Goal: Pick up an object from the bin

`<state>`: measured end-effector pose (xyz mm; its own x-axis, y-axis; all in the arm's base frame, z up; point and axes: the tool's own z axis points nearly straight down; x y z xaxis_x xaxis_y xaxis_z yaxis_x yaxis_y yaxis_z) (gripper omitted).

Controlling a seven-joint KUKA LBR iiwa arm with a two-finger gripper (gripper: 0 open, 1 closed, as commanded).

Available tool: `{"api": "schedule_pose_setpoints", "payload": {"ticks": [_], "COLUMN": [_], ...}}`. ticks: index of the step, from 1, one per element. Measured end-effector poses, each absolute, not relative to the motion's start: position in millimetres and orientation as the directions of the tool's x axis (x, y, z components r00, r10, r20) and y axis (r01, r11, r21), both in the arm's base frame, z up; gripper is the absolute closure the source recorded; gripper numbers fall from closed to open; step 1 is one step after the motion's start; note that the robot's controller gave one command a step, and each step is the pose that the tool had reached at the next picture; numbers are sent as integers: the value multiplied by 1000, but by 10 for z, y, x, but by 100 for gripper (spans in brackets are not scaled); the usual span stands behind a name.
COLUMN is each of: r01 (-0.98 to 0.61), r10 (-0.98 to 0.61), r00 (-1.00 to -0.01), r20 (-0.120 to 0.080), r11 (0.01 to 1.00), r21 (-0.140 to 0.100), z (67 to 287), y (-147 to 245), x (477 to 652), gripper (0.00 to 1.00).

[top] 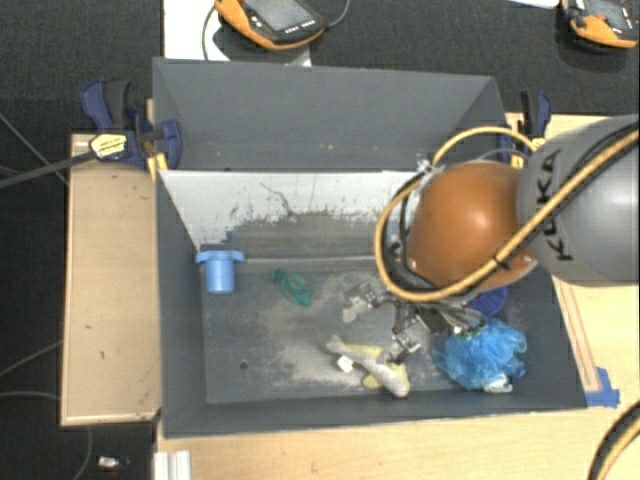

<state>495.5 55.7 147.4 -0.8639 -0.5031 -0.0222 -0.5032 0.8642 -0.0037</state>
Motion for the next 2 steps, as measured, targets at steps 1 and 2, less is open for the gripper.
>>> {"api": "schedule_pose_setpoints", "payload": {"ticks": [1,2], "r01": [-589,-373], "r10": [-589,-373], "r00": [-808,-928], "r20": [-7,-12], "r11": [808,928], "r21": [3,2], "z": [1412,724], "y": [527,187], "x": [4952,4811], "gripper": [0,100]}}
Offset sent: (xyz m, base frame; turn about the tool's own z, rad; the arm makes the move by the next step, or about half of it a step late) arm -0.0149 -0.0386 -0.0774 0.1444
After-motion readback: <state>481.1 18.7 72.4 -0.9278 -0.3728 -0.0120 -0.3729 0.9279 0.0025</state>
